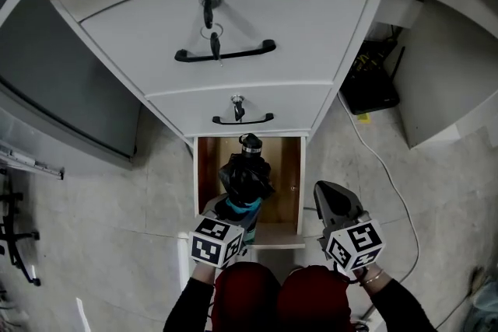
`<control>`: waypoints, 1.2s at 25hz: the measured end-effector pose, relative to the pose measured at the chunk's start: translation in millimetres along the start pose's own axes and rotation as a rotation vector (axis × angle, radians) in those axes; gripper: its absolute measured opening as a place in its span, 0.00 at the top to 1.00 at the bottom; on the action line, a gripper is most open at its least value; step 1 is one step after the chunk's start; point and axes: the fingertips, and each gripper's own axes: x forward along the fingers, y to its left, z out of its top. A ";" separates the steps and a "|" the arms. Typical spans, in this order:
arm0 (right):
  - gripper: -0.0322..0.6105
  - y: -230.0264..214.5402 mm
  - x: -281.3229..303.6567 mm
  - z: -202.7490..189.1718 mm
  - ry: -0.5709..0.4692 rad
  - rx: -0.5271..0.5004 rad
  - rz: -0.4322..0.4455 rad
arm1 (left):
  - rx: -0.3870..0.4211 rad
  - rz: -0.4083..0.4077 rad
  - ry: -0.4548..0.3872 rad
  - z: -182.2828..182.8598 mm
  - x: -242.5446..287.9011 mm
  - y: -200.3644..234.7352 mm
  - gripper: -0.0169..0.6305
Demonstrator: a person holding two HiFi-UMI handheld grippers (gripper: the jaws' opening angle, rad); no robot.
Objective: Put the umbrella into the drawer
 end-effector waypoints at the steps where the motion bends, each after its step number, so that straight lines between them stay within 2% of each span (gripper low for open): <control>1: 0.95 0.2 1.8 -1.8 0.000 0.003 0.000 | 0.008 -0.005 0.014 -2.2 3.2 1.5 0.61; 7: 0.95 6.0 14.3 -11.2 0.014 -0.007 0.015 | 0.092 -0.023 0.128 -15.8 23.9 7.0 0.61; 10: 0.95 7.7 20.7 -17.7 0.035 -0.008 0.021 | 0.110 -0.030 0.179 -24.3 34.5 8.7 0.61; 19: 0.95 19.4 42.5 -39.0 0.144 -0.033 0.038 | 0.069 -0.024 0.257 -40.5 56.4 20.4 0.61; 30: 0.95 35.9 65.0 -60.5 0.259 0.005 0.077 | 0.026 0.007 0.340 -57.5 78.9 35.9 0.60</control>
